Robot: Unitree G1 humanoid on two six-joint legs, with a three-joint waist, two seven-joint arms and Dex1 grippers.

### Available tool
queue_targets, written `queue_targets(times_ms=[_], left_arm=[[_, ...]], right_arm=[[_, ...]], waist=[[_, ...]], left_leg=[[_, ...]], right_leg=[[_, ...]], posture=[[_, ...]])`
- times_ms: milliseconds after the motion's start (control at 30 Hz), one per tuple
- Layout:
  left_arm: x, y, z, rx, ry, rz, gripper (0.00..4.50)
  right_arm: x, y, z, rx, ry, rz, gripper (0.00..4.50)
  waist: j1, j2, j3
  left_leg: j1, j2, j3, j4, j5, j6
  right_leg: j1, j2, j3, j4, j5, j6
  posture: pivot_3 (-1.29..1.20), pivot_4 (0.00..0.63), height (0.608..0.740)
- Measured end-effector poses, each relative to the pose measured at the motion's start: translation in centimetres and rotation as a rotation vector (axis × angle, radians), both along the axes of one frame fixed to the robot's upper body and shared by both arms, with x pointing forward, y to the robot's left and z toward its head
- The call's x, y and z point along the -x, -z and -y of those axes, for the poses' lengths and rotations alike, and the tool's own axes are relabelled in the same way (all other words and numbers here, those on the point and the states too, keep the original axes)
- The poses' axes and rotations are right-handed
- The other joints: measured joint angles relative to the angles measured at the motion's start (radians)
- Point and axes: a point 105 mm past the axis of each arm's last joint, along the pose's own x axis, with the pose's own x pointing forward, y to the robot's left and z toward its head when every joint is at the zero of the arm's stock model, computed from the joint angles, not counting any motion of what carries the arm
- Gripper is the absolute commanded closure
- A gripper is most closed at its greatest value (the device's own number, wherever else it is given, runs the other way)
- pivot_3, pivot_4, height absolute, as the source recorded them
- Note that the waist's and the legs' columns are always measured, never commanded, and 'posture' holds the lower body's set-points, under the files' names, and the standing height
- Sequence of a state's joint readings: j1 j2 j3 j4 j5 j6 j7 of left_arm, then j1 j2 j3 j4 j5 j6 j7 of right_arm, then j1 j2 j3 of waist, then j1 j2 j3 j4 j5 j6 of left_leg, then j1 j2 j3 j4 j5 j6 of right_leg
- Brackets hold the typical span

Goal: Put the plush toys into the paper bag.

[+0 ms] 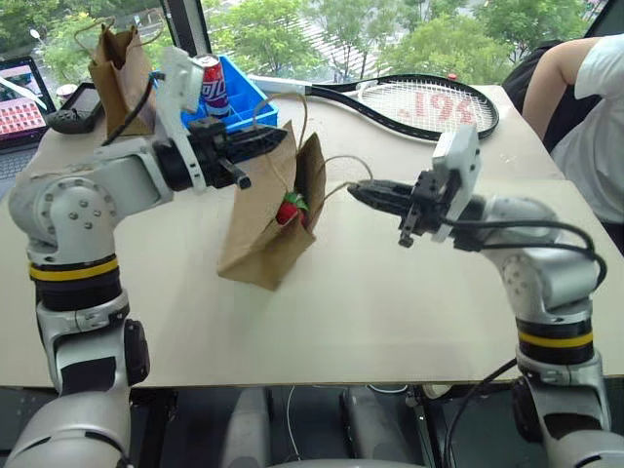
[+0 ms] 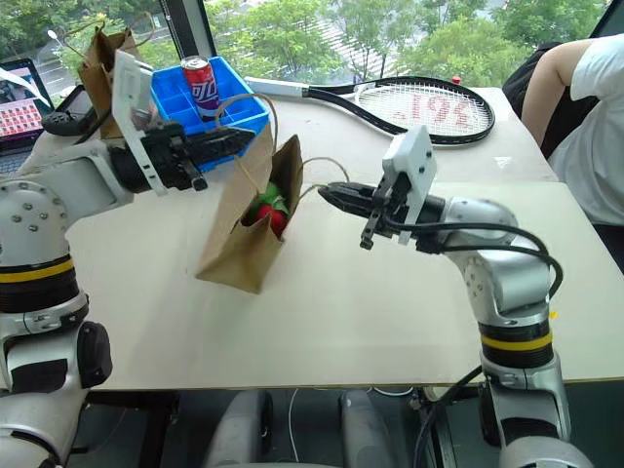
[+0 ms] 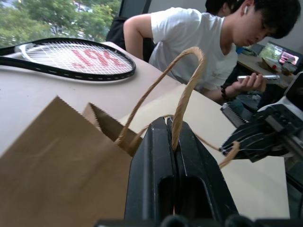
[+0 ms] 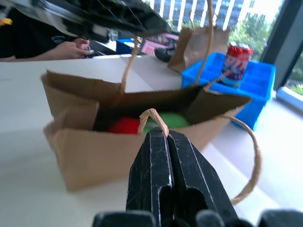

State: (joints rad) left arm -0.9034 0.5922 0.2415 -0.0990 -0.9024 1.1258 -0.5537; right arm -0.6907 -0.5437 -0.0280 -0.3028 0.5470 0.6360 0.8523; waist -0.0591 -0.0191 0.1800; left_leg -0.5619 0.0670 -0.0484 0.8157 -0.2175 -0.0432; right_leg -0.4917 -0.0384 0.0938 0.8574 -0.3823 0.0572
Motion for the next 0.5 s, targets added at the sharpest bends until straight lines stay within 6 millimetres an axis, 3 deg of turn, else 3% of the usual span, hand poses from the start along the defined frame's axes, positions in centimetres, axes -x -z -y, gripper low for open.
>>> queue_targets(times_ms=[133,467,500], left_arm=[[-0.1,-0.1,-0.2,0.008,-0.013,0.009,4.5],[0.5,1.4,-0.2,-0.026,0.013,-0.015,4.5],[0.9,1.9,-0.3,-0.049,0.03,-0.031,4.21]], right_arm=[[0.9,-1.7,-1.1,-0.002,-0.045,0.033,4.47],[1.8,-0.9,-1.5,0.062,-0.079,-0.038,4.47],[2.0,-0.6,-1.5,0.067,-0.082,-0.058,4.49]], waist=[[0.007,0.0,0.0],[0.014,0.0,0.0],[0.012,0.0,0.0]], left_leg=[[0.0,0.0,0.0,0.0,0.0,0.0],[0.0,0.0,0.0,0.0,0.0,0.0],[0.0,0.0,0.0,-0.001,0.0,0.0]], right_leg=[[0.0,0.0,0.0,0.0,0.0,0.0],[0.0,0.0,0.0,0.0,0.0,0.0],[0.0,0.0,0.0,0.0,0.0,0.0]], posture=[[0.0,0.15,0.658],[0.0,0.15,0.658],[0.0,0.15,0.658]])
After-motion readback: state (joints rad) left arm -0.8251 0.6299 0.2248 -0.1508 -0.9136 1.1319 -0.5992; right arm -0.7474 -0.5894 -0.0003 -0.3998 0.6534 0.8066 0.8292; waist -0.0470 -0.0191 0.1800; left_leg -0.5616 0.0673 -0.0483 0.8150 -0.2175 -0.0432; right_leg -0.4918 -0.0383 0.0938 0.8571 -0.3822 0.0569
